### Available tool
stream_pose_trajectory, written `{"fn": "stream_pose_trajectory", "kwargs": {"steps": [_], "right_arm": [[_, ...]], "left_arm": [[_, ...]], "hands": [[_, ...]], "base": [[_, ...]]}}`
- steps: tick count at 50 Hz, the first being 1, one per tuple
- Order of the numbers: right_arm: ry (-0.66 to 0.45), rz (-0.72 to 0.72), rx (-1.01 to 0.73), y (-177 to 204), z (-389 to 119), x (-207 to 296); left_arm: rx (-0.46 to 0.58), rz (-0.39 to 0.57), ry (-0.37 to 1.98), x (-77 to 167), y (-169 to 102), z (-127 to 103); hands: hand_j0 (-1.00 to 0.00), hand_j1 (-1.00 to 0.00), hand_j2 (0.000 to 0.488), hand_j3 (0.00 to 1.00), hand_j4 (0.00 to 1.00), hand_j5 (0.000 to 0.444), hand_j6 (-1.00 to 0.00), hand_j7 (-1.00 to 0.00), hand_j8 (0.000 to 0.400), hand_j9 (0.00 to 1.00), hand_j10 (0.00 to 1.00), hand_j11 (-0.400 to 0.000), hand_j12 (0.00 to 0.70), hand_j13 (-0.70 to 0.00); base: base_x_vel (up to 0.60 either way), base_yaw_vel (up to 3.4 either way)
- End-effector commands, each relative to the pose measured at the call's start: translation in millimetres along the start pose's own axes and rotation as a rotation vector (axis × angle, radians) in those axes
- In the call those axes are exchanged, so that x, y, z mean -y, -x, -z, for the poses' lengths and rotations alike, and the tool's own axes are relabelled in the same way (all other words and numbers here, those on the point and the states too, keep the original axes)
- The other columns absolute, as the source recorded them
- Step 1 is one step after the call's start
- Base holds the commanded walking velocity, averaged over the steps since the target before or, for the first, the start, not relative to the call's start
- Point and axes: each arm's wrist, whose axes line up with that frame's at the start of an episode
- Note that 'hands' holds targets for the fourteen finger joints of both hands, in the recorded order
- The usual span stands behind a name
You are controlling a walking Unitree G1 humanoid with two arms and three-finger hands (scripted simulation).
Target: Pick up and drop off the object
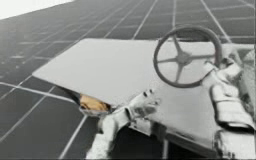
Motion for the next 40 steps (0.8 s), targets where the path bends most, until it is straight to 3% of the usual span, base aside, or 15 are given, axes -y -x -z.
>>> {"fn": "stream_pose_trajectory", "kwargs": {"steps": [1,7,10,14,18,25,27,33,34,35,36,37,38,39,40], "right_arm": [[-0.021,0.006,0.194,-94,-102,-64],[-0.024,0.064,0.404,-75,-220,-37],[-0.097,0.211,0.533,-61,-303,45],[-0.187,0.384,0.597,-43,-344,168],[-0.262,0.493,0.590,-24,-336,249],[-0.320,0.419,0.580,-6,-341,246],[-0.338,0.423,0.505,-26,-312,256],[-0.315,0.425,0.333,-67,-252,255],[-0.276,0.433,0.322,-69,-248,257],[-0.251,0.431,0.302,-74,-249,248],[-0.217,0.428,0.288,-74,-251,245],[-0.182,0.468,0.300,-77,-256,240],[-0.157,0.456,0.295,-79,-256,235],[-0.136,0.465,0.267,-87,-253,232],[-0.143,0.464,0.268,-89,-259,231]], "left_arm": [[0.015,0.083,-0.022,-15,-85,-47],[0.030,0.156,-0.041,5,-85,-54],[0.025,0.191,-0.095,12,-90,-50],[-0.049,0.262,-0.188,61,-101,-43],[-0.066,0.312,-0.242,90,-101,-20],[0.009,0.275,-0.282,98,-62,-26],[0.041,0.217,-0.274,95,-44,-34],[0.077,0.115,-0.209,81,-20,-7],[0.086,0.110,-0.189,84,-18,-8],[0.077,0.093,-0.163,79,-20,-4],[0.084,0.089,-0.152,80,-20,-11],[0.078,0.085,-0.133,81,-19,-7],[0.077,0.094,-0.122,76,-31,-5],[0.070,0.098,-0.104,74,-29,-2],[0.073,0.095,-0.104,80,-32,-11]], "hands": [[0.00,0.00,0.000,1.00,1.00,0.000,0.00,0.00,0.000,1.00,1.00,-0.400,0.000,-0.700],[0.00,0.00,0.000,1.00,1.00,0.000,0.00,0.00,0.000,1.00,1.00,-0.400,0.000,-0.700],[0.00,0.00,0.000,1.00,1.00,0.000,0.00,0.00,0.000,1.00,1.00,-0.400,0.000,-0.700],[0.00,0.00,0.000,1.00,1.00,0.000,0.00,0.00,0.000,1.00,1.00,-0.400,0.000,-0.700],[0.00,0.00,0.000,1.00,1.00,0.000,0.00,0.00,0.000,1.00,1.00,-0.400,0.000,-0.700],[0.00,0.00,0.000,1.00,1.00,0.000,0.00,0.00,0.000,1.00,1.00,-0.400,0.000,-0.700],[0.00,0.00,0.000,1.00,1.00,0.000,0.00,0.00,0.000,1.00,1.00,-0.400,0.000,-0.700],[0.00,0.00,0.000,1.00,1.00,0.000,0.00,0.00,0.000,1.00,1.00,-0.400,0.000,-0.700],[0.00,0.00,0.000,0.93,1.00,0.034,0.00,0.00,0.000,1.00,1.00,-0.400,0.000,-0.700],[0.00,0.00,0.000,0.21,0.98,0.383,0.00,0.00,0.000,1.00,1.00,-0.400,0.000,-0.700],[0.00,0.00,0.000,0.00,0.19,0.095,0.00,0.00,0.000,1.00,1.00,-0.400,0.000,-0.700],[0.00,0.00,0.000,0.00,0.00,0.000,0.00,0.00,0.000,0.93,1.00,-0.400,0.000,-0.700],[0.00,0.00,0.000,0.00,0.00,0.000,0.00,0.00,0.000,0.21,0.98,-0.391,0.000,-0.684],[0.00,0.00,0.000,0.00,0.00,0.000,0.00,0.00,0.000,0.00,0.19,-0.076,0.000,-0.133],[0.00,0.00,0.000,0.00,0.00,0.000,0.00,0.00,0.000,0.00,0.00,0.000,0.000,0.000]], "base": [[0.00,-0.16],[0.00,-0.18],[0.00,-0.24],[0.00,-0.33],[0.00,-0.47],[0.00,-0.47],[0.00,-0.29],[0.00,-0.11],[0.00,-0.01],[0.00,0.00],[0.00,0.01],[0.00,0.02],[0.00,0.03],[0.00,0.03],[0.00,0.04]]}}
